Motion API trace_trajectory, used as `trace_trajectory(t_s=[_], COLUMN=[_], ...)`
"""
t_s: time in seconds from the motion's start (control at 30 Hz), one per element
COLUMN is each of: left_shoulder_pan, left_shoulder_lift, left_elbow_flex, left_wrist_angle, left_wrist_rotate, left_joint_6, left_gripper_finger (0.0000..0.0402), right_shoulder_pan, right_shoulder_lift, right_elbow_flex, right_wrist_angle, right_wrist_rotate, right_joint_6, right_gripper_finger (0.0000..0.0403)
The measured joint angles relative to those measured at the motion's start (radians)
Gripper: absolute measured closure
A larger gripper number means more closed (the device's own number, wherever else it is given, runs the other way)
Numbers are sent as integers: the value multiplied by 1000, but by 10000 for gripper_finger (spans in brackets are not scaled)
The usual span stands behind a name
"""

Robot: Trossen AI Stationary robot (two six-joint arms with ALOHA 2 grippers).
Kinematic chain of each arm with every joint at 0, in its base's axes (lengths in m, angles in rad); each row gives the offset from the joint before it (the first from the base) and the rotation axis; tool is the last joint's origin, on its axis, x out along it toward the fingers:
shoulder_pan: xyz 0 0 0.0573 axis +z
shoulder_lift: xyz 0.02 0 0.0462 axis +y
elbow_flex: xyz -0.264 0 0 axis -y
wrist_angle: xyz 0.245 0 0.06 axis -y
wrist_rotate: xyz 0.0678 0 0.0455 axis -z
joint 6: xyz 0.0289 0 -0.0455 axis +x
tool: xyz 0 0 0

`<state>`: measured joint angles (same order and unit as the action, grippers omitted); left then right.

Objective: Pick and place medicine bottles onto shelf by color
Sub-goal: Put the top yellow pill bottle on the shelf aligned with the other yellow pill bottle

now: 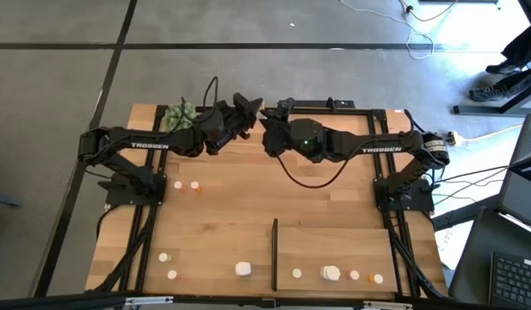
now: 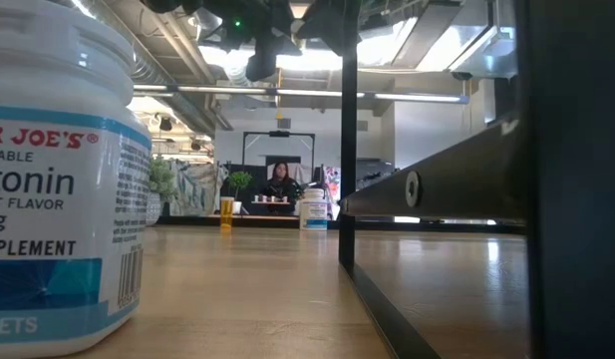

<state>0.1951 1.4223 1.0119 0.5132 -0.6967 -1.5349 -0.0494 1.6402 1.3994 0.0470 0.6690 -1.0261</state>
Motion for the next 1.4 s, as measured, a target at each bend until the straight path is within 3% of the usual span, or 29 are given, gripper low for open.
trace_trajectory(t_s=[0.53,1.1,1.4], left_shoulder_pan=[0,-20,-29], left_shoulder_lift=[1,1,2], left_elbow_flex=[0,-1,-1], left_wrist_angle=[-7,53,63], left_wrist_rotate=[11,36,38], left_joint_6=[0,0,-31], left_gripper_finger=[280,280,263], right_shoulder_pan=[9,34,39], right_shoulder_lift=[0,0,-14], right_elbow_flex=[0,2,2], right_wrist_angle=[-11,-9,-14], right_wrist_rotate=[4,78,75], right_joint_6=[2,4,0], right_gripper_finger=[285,285,285])
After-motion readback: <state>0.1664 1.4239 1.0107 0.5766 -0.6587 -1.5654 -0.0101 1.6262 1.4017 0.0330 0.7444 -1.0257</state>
